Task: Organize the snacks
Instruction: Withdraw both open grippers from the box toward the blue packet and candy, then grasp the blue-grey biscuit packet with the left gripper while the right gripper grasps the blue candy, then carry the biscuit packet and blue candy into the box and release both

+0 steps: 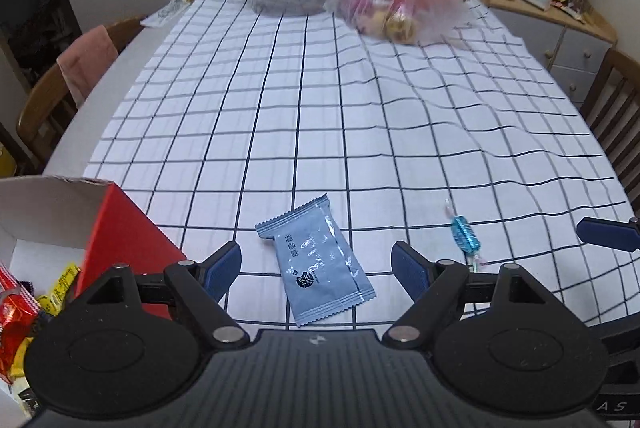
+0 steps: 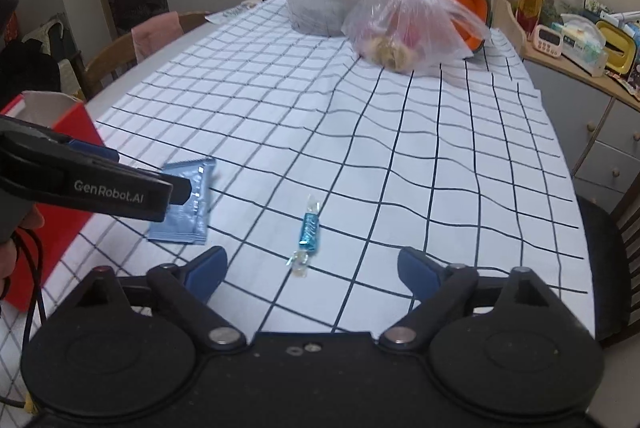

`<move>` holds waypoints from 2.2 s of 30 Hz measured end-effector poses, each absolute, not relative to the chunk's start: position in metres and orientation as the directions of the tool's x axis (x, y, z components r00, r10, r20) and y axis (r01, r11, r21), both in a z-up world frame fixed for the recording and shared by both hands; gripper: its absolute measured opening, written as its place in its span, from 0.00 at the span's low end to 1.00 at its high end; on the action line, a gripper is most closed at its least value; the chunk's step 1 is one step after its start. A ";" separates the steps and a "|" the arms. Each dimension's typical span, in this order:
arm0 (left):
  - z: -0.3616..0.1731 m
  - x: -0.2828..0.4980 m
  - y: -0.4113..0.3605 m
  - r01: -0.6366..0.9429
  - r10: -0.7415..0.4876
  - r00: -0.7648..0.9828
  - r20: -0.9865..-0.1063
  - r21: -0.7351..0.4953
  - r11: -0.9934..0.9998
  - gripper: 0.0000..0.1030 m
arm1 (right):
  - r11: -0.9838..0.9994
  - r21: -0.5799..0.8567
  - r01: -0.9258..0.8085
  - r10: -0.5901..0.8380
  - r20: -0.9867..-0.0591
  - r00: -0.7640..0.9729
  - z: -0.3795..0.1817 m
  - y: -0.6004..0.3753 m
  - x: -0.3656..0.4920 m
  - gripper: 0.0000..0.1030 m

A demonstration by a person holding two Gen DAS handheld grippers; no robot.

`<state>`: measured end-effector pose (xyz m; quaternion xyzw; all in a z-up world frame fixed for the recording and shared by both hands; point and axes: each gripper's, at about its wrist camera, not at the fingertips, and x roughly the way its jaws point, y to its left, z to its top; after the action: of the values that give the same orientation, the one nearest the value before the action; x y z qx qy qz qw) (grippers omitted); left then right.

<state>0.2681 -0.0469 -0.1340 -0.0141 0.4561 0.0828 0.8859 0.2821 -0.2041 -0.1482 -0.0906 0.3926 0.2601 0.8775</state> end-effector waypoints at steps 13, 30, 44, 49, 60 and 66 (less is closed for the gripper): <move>-0.171 0.301 -0.028 -0.235 0.145 0.479 -0.866 0.033 0.971 0.80 | 0.842 0.037 -0.539 0.374 -0.760 0.532 -0.178 -0.178 0.315 0.71; -0.177 0.310 -0.026 -0.248 0.133 0.455 -0.880 0.018 0.969 0.51 | 0.847 0.002 -0.532 0.337 -0.776 0.533 -0.189 -0.168 0.323 0.17; -0.165 0.293 -0.024 -0.245 0.113 0.462 -0.879 -0.005 0.969 0.45 | 0.857 0.016 -0.514 0.339 -0.770 0.540 -0.181 -0.176 0.316 0.11; -0.152 0.279 -0.024 -0.239 0.095 0.468 -0.879 -0.022 0.971 0.45 | 0.866 0.041 -0.498 0.351 -0.759 0.549 -0.164 -0.189 0.302 0.11; -0.111 0.240 -0.029 -0.194 0.032 0.522 -0.853 -0.082 0.977 0.45 | 0.866 0.089 -0.493 0.399 -0.717 0.572 -0.117 -0.204 0.251 0.11; -0.084 0.214 -0.022 -0.155 -0.004 0.558 -0.830 -0.108 0.982 0.45 | 0.865 0.102 -0.492 0.416 -0.695 0.587 -0.094 -0.202 0.221 0.11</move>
<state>0.2142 -0.0219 -0.0842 -0.0846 0.4684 0.0430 0.8784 0.2205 -0.2020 -0.0941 -0.0506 0.3759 0.2551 0.8894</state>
